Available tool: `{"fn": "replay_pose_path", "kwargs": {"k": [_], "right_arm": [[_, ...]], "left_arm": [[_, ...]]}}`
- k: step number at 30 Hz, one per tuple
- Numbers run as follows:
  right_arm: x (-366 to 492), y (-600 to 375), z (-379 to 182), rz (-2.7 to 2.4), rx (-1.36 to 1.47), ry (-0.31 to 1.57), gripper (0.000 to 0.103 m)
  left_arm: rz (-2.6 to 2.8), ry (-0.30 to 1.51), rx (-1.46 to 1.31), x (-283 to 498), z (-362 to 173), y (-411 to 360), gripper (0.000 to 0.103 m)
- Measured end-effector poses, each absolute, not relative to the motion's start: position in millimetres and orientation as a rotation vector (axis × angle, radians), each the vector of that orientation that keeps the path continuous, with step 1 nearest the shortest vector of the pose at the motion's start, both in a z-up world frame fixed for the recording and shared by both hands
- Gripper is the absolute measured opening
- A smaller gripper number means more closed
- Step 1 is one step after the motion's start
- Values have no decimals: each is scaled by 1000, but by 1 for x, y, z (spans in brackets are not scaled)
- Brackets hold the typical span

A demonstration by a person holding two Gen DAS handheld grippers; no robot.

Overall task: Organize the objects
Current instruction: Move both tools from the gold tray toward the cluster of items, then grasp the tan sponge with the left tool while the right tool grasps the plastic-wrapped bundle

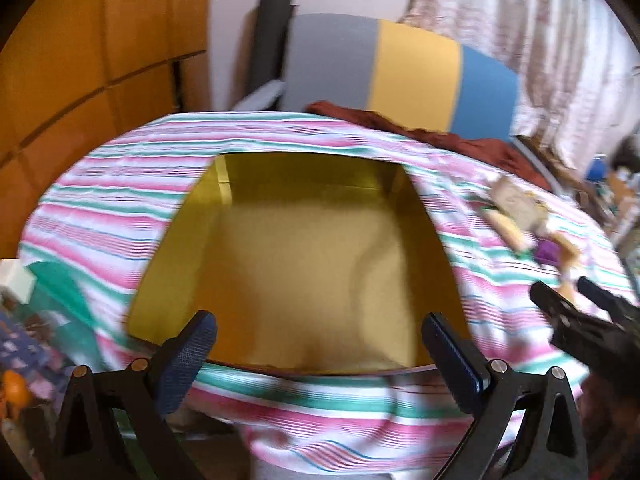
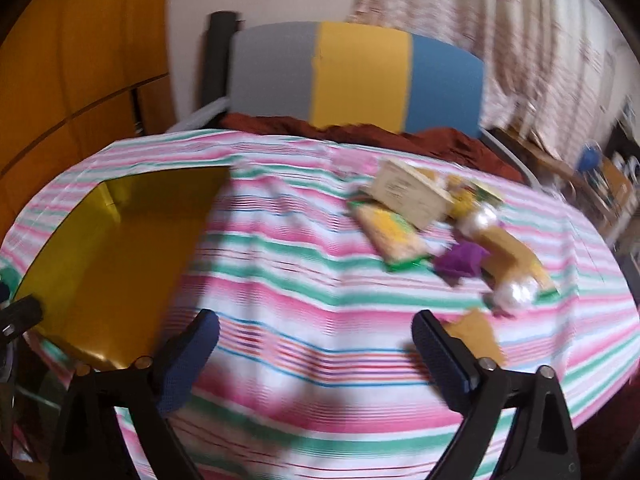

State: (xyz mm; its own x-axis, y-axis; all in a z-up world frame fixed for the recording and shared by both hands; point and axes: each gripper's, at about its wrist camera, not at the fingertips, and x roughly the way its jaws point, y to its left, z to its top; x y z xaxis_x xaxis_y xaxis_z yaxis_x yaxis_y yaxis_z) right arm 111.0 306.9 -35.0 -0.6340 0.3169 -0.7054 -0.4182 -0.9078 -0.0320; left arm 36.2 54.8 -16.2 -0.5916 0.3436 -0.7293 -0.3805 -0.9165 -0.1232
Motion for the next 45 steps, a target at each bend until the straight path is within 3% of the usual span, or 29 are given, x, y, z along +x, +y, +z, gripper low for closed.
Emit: {"fn": "replay_pose_path", "kwargs": {"k": [3, 8, 16, 22, 31, 45], "right_arm": [[131, 346, -38, 2430, -1006, 234, 89], [163, 419, -45, 2309, -945, 331, 89], [158, 492, -60, 2315, -878, 396, 88], [135, 514, -86, 2287, -943, 314, 79], [152, 521, -97, 2345, -857, 432, 61], [195, 534, -103, 2203, -667, 577, 60]], "left_arm": [[2350, -24, -1137, 46, -17, 68, 103], [2221, -140, -1118, 65, -14, 86, 103], [2172, -64, -1077, 95, -14, 137, 103], [2122, 51, -1092, 114, -24, 170, 103], [2111, 91, -1083, 120, -37, 201, 103], [2008, -51, -1258, 103, -59, 304, 103]]}}
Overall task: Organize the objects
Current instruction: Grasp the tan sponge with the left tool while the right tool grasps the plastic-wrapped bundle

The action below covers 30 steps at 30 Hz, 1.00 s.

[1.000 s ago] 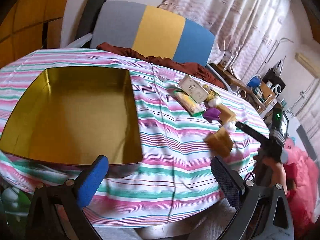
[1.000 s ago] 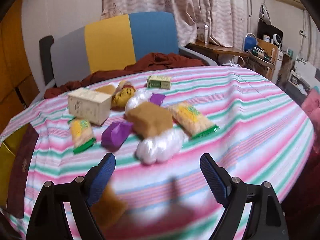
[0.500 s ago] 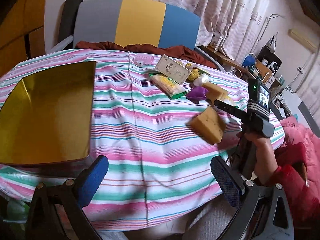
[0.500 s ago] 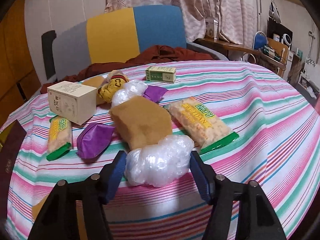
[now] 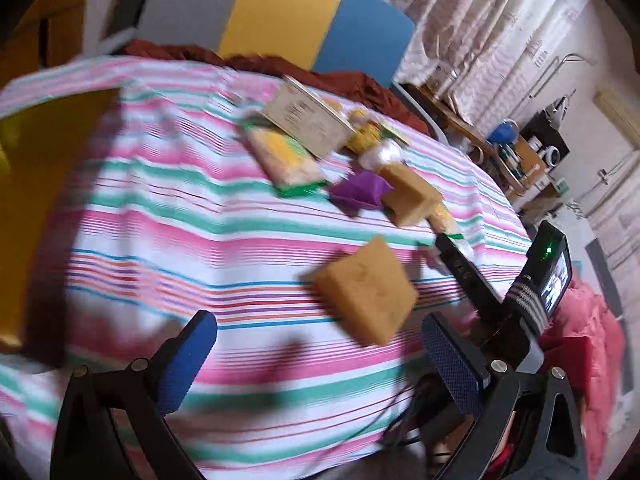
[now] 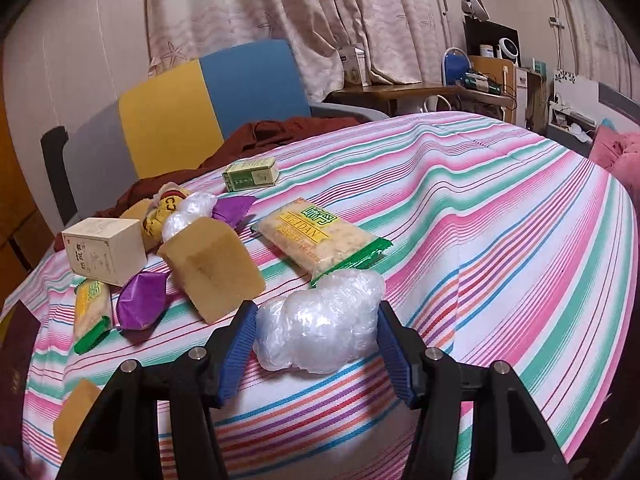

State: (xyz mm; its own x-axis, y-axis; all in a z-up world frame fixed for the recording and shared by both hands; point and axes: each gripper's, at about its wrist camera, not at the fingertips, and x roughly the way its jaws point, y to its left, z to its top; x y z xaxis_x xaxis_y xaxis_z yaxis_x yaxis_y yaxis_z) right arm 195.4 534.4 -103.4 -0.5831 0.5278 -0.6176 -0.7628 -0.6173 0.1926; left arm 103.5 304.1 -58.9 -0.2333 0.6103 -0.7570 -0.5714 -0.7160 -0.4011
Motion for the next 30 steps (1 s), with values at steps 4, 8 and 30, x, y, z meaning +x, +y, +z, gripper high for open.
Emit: {"fn": "replay_pose_path", "kwargs": {"k": [4, 8, 30], "right_arm": [[198, 536, -105, 2211, -658, 602, 61], [200, 535, -106, 2211, -653, 608, 61], [196, 531, -106, 2192, -671, 563, 61]], "left_arm": [[1937, -64, -1338, 100, -73, 340, 103], [1928, -145, -1398, 92, -83, 361, 103], [2039, 199, -1176, 101, -88, 355, 70]]}}
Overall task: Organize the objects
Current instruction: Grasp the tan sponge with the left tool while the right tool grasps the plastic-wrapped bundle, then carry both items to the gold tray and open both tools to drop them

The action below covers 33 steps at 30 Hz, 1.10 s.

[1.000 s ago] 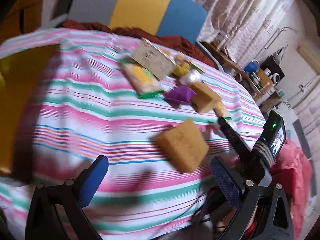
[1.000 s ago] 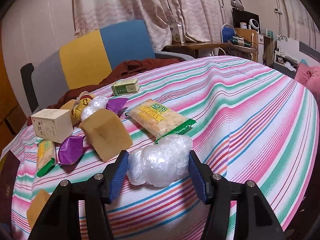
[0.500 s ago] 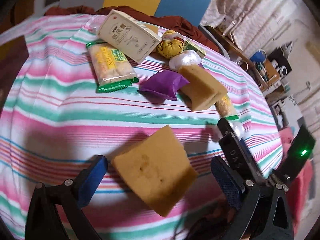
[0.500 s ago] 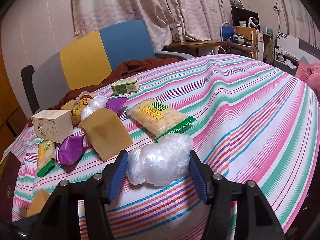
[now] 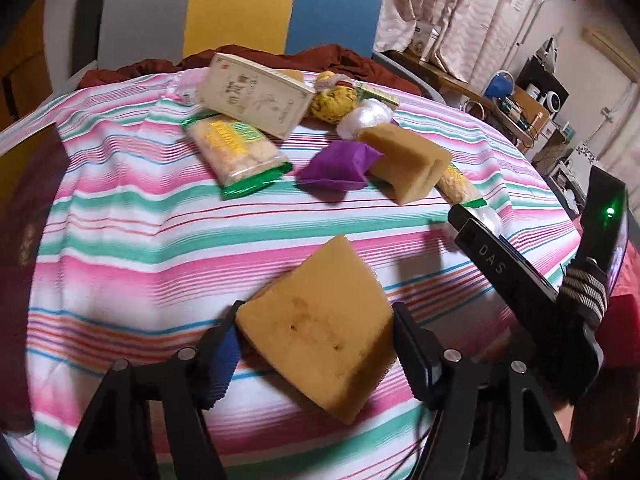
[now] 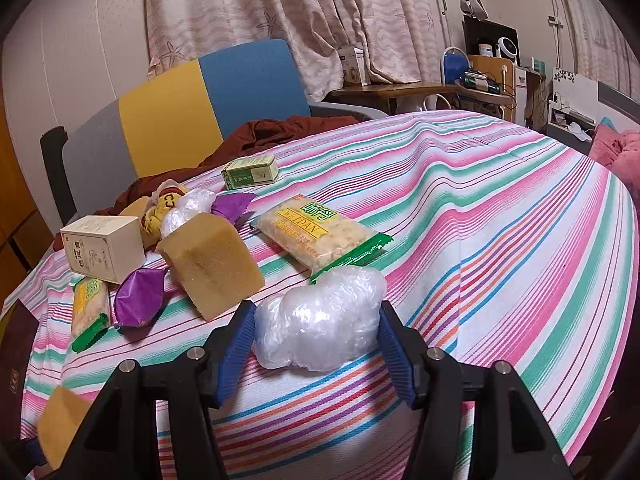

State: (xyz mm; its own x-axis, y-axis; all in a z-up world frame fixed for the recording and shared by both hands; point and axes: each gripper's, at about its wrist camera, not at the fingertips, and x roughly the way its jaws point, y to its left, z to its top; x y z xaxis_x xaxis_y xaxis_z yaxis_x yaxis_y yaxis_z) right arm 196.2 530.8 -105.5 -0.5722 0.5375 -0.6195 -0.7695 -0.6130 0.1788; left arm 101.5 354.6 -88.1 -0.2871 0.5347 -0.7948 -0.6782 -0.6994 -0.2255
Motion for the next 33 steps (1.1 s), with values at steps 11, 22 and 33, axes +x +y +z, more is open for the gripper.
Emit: {"fn": "replay_pose_path", "kwargs": {"k": [11, 22, 33], "right_arm": [[190, 524, -106, 2197, -699, 505, 61], [179, 508, -106, 2206, -767, 377, 61], [166, 477, -102, 2289, -858, 466, 60]], "left_arm": [[2083, 164, -1136, 106, -80, 302, 68], [2152, 72, -1022, 98, -40, 242, 68], [2351, -3, -984, 51, -11, 141, 68]]}}
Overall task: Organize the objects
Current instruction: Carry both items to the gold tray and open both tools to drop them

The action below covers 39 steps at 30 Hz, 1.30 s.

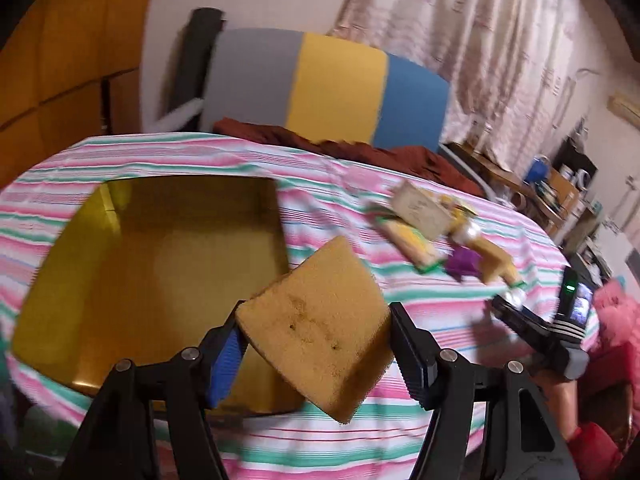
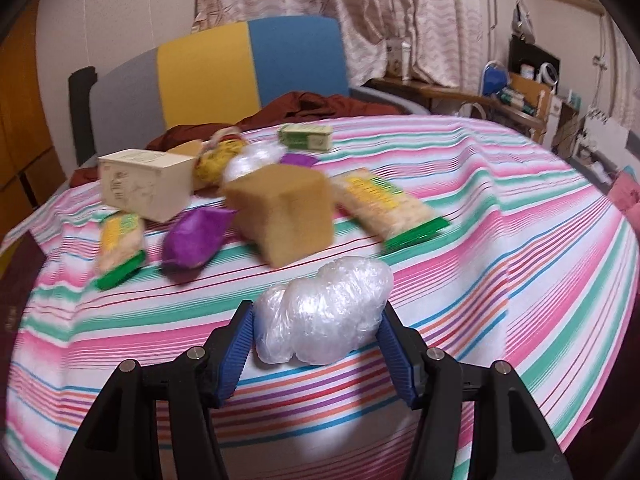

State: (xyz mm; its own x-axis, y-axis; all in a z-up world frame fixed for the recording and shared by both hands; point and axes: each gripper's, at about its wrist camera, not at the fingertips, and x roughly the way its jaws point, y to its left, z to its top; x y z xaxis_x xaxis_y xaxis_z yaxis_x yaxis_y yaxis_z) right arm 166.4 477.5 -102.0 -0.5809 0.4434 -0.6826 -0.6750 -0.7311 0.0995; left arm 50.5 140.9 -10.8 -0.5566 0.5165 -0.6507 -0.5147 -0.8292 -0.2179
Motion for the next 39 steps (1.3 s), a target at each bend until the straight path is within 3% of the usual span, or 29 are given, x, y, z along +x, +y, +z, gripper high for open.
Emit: {"fn": "replay_pose_path", "kwargs": {"k": [11, 23, 26, 31, 34, 39], "right_arm": [[133, 370, -46, 2646, -785, 451, 60], [99, 267, -9, 2959, -817, 414, 60], [90, 246, -10, 3017, -847, 393, 60], [70, 212, -16, 3071, -955, 313, 60], [58, 197, -26, 3080, -1043, 306, 61], [37, 170, -43, 3088, -1178, 246, 61]], "left_arm": [[2538, 38, -1105, -5, -34, 57, 68], [2607, 72, -1333, -44, -73, 21, 70], [2624, 33, -1366, -46, -74, 14, 76], [2708, -34, -1295, -36, -58, 6, 95], [2776, -182, -1189, -28, -41, -10, 103], [2914, -371, -1087, -22, -24, -39, 103]]}}
